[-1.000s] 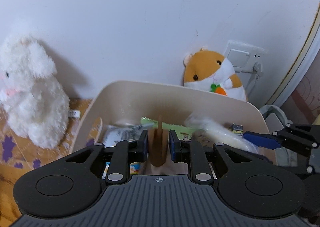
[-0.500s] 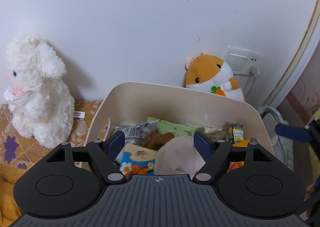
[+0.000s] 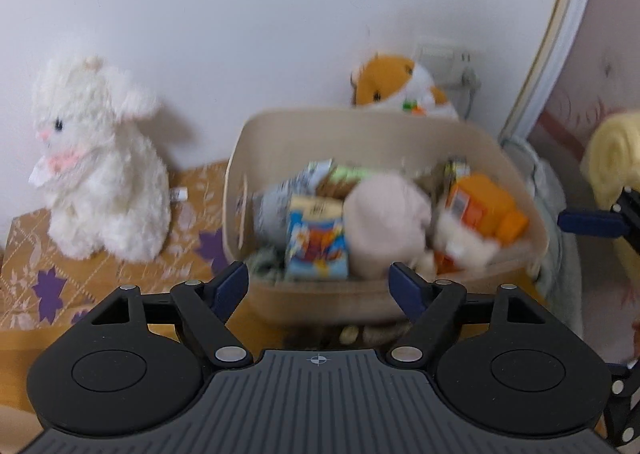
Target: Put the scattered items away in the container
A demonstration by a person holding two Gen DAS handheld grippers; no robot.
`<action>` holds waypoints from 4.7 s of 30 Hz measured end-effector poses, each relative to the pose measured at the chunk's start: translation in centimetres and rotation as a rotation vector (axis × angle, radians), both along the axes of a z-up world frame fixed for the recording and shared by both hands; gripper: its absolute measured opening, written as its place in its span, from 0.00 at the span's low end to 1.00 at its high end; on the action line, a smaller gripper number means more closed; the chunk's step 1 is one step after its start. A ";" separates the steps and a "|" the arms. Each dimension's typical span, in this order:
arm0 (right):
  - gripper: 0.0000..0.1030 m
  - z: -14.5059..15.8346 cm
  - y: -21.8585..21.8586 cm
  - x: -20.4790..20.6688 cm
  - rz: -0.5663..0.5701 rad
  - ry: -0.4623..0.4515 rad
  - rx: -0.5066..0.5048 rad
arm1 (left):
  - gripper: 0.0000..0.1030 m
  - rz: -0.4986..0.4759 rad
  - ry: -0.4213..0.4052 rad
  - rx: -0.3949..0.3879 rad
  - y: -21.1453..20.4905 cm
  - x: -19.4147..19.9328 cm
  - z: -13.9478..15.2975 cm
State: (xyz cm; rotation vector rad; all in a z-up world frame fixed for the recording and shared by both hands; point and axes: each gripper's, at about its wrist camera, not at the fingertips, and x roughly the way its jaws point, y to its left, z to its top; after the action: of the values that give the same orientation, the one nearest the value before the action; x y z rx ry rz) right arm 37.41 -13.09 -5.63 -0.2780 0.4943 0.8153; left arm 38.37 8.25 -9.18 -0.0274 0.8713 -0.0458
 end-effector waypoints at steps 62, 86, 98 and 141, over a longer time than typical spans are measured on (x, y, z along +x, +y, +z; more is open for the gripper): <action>0.24 -10.4 4.5 -3.4 -0.028 0.067 -0.393 | 0.31 0.074 0.214 -0.056 -0.2 -1.2 -7.9; 0.25 3.0 -1.2 2.5 -0.047 -0.137 -0.150 | 0.31 0.146 -0.042 -0.117 -0.2 3.6 3.1; 0.25 -2.4 2.7 8.9 -0.121 -0.005 -0.191 | 0.31 0.233 0.050 -0.003 -2.8 9.3 -1.0; 0.93 8.7 -3.7 -10.3 -0.435 0.150 0.015 | 0.76 0.176 -0.027 0.009 -5.4 -13.3 10.6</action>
State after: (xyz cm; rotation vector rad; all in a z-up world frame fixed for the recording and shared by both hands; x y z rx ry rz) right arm 27.10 -16.84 3.11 -0.0887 0.6615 0.4167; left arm 25.06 2.83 1.46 -0.0949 0.8394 0.1222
